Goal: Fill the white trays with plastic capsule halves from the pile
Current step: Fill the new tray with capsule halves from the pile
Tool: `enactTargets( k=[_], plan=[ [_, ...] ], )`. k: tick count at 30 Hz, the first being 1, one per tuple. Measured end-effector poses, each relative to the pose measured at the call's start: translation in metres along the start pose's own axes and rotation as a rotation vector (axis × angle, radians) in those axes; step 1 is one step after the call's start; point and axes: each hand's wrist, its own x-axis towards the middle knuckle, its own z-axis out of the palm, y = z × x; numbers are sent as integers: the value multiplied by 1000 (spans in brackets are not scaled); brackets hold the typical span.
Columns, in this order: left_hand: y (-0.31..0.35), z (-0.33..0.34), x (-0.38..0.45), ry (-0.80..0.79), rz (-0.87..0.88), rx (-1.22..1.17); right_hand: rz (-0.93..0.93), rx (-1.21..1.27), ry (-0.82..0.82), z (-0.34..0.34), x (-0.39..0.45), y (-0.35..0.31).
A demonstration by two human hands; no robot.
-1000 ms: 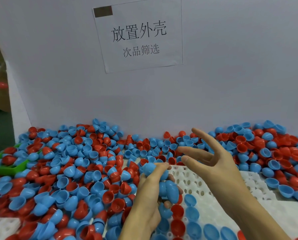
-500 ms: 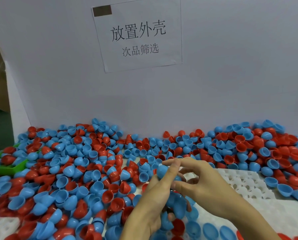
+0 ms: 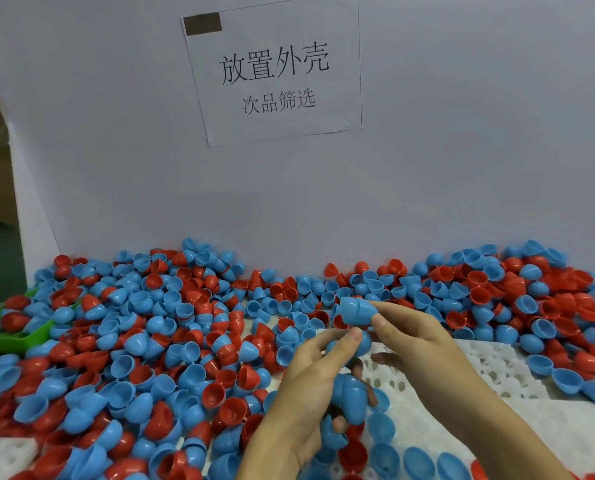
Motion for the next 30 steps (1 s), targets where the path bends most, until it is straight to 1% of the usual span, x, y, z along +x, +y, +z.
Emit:
enactTargets(
  k=[3,6,9,11,13,17,21,23,26,28,30],
  plan=[
    [0,-1,2,53,72,73,48,52,-5,-2,2,1],
    [-2,-3,5,107,131,139,68,30,-30,-5,3,2],
    [-5,-6,8,129,178,236,62,68,-54,-7,2,2],
    [-8,-7,8,121,210,304,23,57,-45,-7,2,1],
    [-9,-8,9,112,219,335,-30,-10,-15,-6,1,0],
    [-10,-9,11,126,211,351,-55,-71,35,-6,0,0],
    [-13,-10,13,154,216,386,-126,-268,217,-5,1,2],
    [-14,-10,14,169,191,367,-177,-329,270,-4,1,2],
    [-15,-12,14,213,148,312,-227,-345,313,-3,1,2],
    [-15,-14,15,257,133,268,-235,-356,354,-6,3,4],
    [-14,-16,15,285,112,233,-210,-368,360,-10,4,4]
  ],
)
